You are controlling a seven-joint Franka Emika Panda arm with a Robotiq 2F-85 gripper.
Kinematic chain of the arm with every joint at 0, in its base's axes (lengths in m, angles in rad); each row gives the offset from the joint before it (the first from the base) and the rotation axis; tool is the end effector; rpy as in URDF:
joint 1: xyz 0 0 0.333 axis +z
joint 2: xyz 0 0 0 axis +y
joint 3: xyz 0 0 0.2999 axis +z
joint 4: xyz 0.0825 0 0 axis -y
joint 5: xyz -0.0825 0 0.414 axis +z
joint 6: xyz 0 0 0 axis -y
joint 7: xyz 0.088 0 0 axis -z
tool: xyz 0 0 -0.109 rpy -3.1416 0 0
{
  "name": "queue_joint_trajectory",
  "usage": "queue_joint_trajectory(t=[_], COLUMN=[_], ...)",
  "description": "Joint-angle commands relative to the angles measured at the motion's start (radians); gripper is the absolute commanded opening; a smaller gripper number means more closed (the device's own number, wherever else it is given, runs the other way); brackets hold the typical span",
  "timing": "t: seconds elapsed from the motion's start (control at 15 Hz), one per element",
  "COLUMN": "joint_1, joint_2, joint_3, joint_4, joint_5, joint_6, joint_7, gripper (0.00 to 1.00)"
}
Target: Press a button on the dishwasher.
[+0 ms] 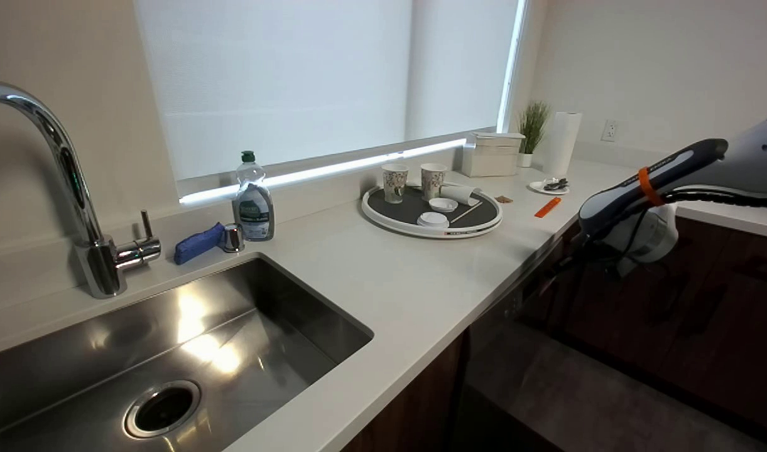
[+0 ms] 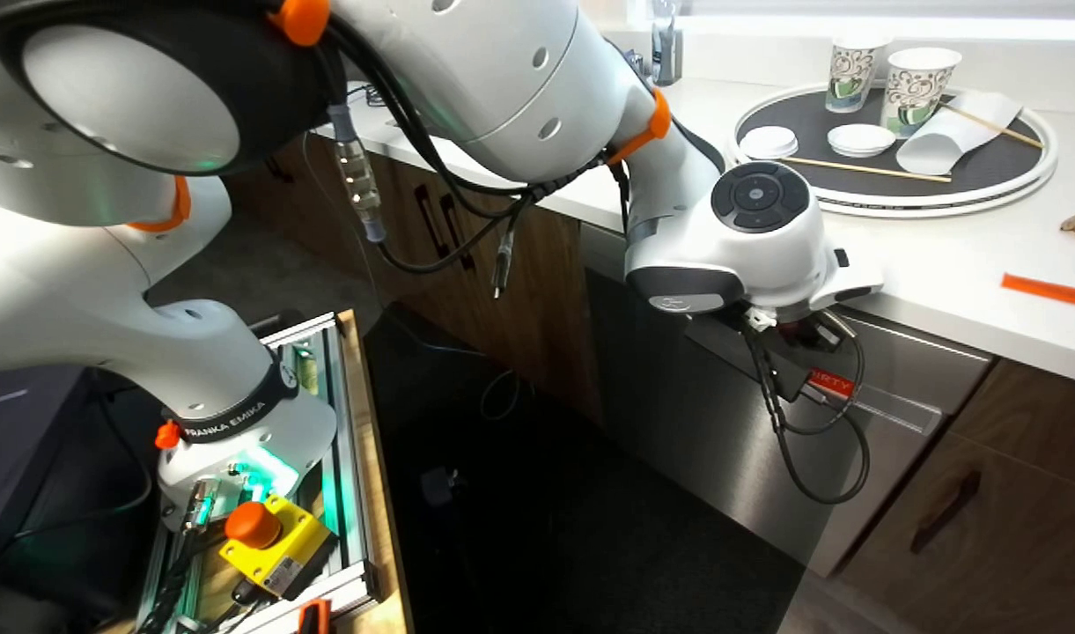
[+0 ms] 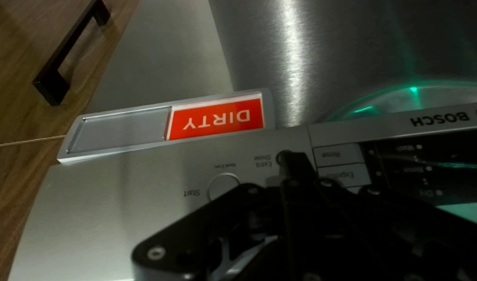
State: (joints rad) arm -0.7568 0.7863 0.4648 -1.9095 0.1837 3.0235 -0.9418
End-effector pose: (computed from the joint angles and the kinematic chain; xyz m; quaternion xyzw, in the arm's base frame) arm 0.6219 -0.2115 0.1166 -0.9577 -0.1367 -0.2509 0.0349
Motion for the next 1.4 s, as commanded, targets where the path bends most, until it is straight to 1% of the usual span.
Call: queue_joint_trajectory(t=[0.0,0.87,1.33], joint_1=[-0.018,-0.021,-0.044], joint_2=[0.031,0.047,0.058], joint_3=[0.015,0.028,0.064], joint_4=[0.015,0.024,0.025], joint_5=[-0.04,-0.059,-0.037], joint_6=[0.034,0.057,0.079], joint_7=[0.023,0.043,0.127], gripper=[0.0,0.0,0.0])
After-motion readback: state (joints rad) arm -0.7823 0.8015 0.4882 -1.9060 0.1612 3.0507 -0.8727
